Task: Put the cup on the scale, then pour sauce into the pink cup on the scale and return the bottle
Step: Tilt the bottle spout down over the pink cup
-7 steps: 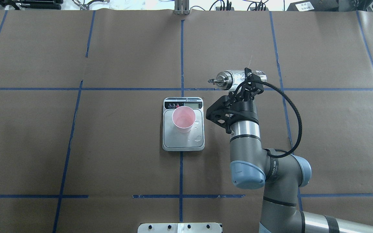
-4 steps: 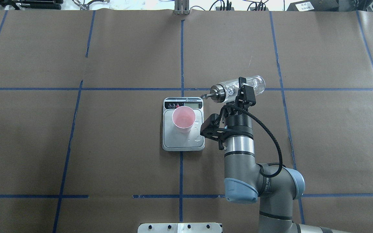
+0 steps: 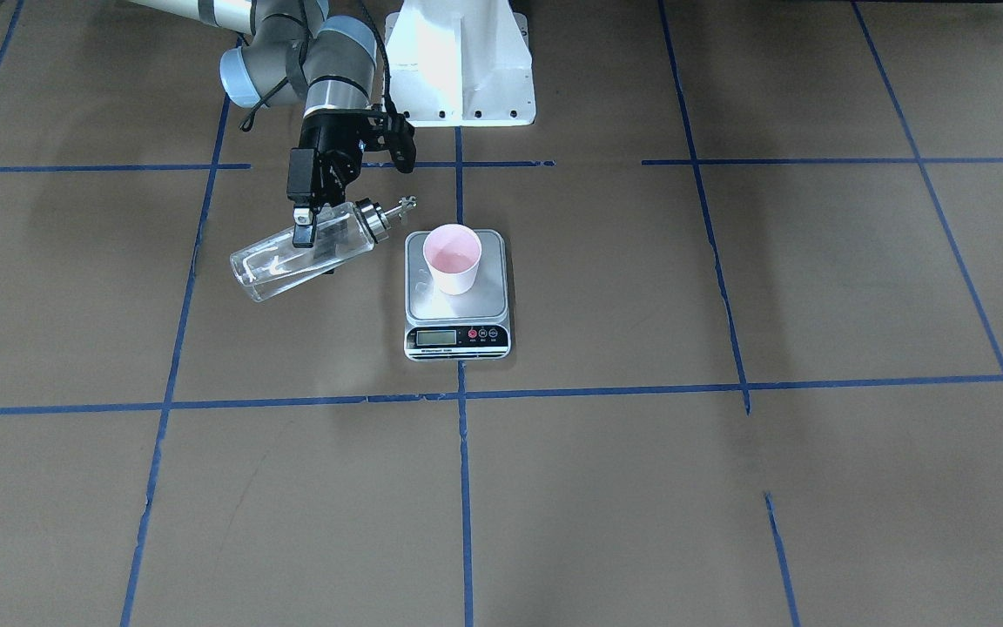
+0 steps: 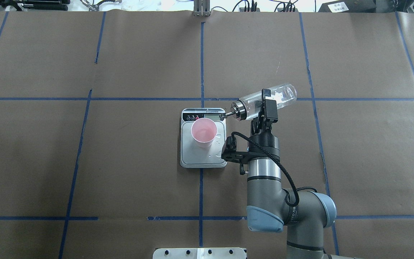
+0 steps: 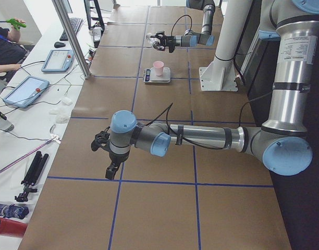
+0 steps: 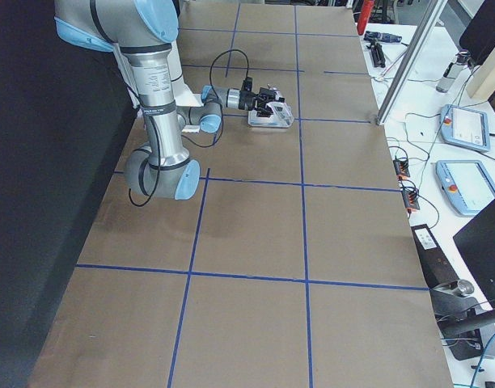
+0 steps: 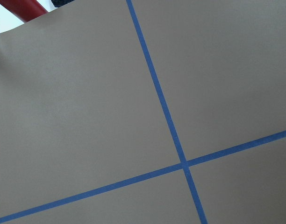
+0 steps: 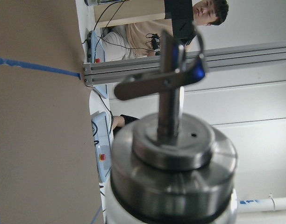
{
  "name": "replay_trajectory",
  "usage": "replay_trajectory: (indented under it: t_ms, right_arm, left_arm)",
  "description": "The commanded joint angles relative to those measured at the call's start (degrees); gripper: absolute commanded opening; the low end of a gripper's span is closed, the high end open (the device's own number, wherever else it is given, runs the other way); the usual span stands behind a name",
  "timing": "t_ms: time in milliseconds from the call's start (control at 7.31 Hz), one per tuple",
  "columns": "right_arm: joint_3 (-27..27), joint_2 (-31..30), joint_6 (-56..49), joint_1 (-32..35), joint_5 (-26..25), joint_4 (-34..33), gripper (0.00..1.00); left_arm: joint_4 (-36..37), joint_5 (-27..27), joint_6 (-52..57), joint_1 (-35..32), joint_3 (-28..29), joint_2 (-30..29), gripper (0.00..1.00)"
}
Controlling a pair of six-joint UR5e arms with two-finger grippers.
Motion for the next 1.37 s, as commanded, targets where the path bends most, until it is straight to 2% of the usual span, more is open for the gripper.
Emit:
replay_trajectory:
  t_ms: [0,411,821,1232]
  right_arm:
    - [-0.4,0.0,-4.3,-0.3,-1.3,0.0,0.0]
    - [-0.9,0.4,-9.0,-0.5,-1.5,-0.1,0.0]
    - [-0.9,3.2,-9.6,-0.5,-1.5,-4.2,0.0]
    - [-0.9,3.2,-9.6,-0.4,-2.0,-4.3,0.0]
  left_arm:
    - [-0.7,0.0,0.1,-0.1,0.3,-0.1,1.0]
    - [-0.7,0.0,0.1,-0.2,0.3,-0.1,1.0]
    - [-0.9,0.0,0.1,-0.2,1.1,-0.1,1.0]
    - [-0.8,0.0,0.0,-0.2,1.1,-0.1,1.0]
